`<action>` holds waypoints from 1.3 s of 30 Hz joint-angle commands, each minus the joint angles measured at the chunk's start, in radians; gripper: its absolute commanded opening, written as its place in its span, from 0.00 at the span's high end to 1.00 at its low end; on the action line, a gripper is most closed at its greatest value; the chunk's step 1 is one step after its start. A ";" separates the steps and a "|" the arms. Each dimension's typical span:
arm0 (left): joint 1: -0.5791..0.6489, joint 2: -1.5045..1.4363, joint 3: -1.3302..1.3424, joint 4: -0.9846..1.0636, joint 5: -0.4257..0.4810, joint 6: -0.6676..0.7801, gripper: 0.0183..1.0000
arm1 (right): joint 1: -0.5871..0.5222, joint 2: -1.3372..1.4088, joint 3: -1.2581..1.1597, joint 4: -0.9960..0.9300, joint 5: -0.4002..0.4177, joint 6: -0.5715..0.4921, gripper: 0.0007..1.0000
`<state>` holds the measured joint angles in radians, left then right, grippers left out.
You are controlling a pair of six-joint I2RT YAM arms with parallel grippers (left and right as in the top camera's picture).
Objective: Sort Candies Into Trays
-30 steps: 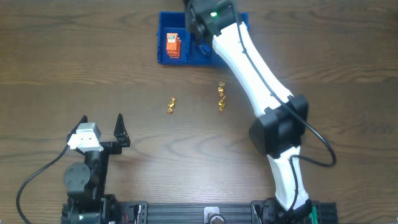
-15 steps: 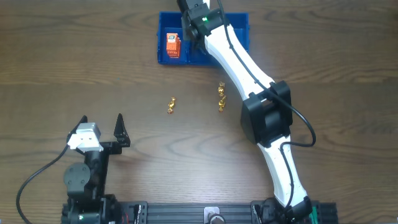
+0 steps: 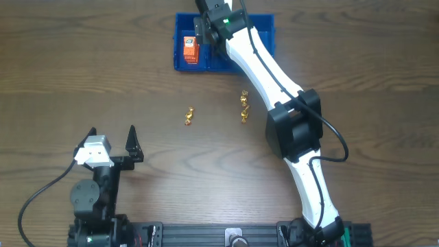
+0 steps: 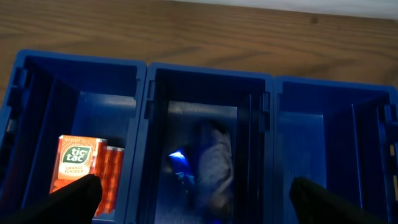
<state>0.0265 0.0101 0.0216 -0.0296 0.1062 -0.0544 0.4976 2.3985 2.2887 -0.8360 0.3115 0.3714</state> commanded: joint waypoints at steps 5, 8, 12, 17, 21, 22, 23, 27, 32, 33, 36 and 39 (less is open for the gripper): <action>0.006 -0.006 -0.017 -0.038 0.021 0.003 0.00 | -0.001 0.000 0.036 -0.023 0.027 -0.006 0.00; 0.006 -0.006 -0.017 -0.038 0.021 0.003 0.00 | 0.032 -0.001 0.089 -0.132 0.015 -0.006 0.00; 0.006 -0.006 -0.017 -0.038 0.021 0.003 0.00 | 0.102 -0.001 0.108 -0.309 -0.106 0.030 0.00; 0.006 -0.006 -0.017 -0.038 0.021 0.003 0.00 | 0.206 0.000 0.084 -0.473 -0.160 0.120 0.00; 0.006 -0.006 -0.017 -0.038 0.021 0.003 0.00 | 0.269 0.000 -0.019 -0.467 -0.161 0.214 0.00; 0.006 -0.006 -0.017 -0.038 0.021 0.003 0.00 | 0.278 0.000 -0.058 -0.449 -0.161 0.235 0.00; 0.006 -0.006 -0.017 -0.038 0.021 0.003 0.00 | 0.283 0.000 -0.092 -0.427 -0.169 0.244 0.00; 0.006 -0.006 -0.017 -0.038 0.021 0.003 0.00 | 0.288 0.000 -0.231 -0.307 -0.253 0.267 0.00; 0.006 -0.006 -0.017 -0.038 0.021 0.003 0.00 | 0.288 0.000 -0.285 -0.268 -0.255 0.295 0.00; 0.006 -0.006 -0.017 -0.038 0.021 0.003 0.00 | 0.288 0.000 -0.285 -0.267 -0.256 0.296 0.00; 0.006 -0.006 -0.017 -0.038 0.021 0.003 0.00 | 0.288 0.000 -0.285 -0.273 -0.272 0.318 0.00; 0.006 -0.006 -0.017 -0.038 0.021 0.003 0.00 | 0.288 0.000 -0.285 -0.270 -0.272 0.377 0.02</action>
<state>0.0265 0.0101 0.0216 -0.0296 0.1062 -0.0544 0.7876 2.3985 2.0056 -1.1061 0.0452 0.6712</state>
